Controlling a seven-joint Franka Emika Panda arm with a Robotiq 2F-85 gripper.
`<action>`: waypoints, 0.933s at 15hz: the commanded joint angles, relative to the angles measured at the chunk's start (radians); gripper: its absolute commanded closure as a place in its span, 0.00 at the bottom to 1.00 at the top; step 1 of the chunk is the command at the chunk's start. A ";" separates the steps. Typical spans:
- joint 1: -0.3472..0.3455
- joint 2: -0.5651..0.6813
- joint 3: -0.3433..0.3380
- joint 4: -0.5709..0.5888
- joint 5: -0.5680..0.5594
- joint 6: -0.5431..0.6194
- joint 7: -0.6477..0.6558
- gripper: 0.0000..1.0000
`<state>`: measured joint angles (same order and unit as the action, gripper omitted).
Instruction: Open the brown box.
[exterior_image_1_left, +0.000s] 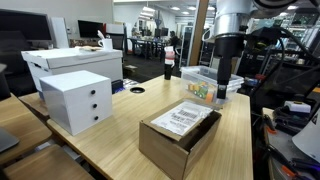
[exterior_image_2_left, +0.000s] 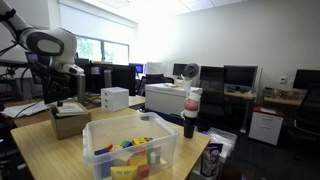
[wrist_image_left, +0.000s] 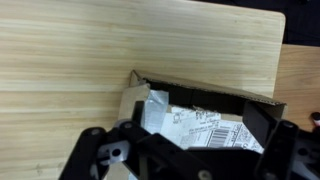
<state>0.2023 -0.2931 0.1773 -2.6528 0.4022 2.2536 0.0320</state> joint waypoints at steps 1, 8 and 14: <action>0.035 0.004 0.002 -0.040 0.070 0.044 0.019 0.00; 0.086 -0.002 0.016 -0.084 0.179 0.112 0.022 0.00; 0.154 0.003 0.032 -0.131 0.365 0.267 -0.054 0.00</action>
<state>0.3241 -0.2826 0.1953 -2.7443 0.6684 2.4325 0.0260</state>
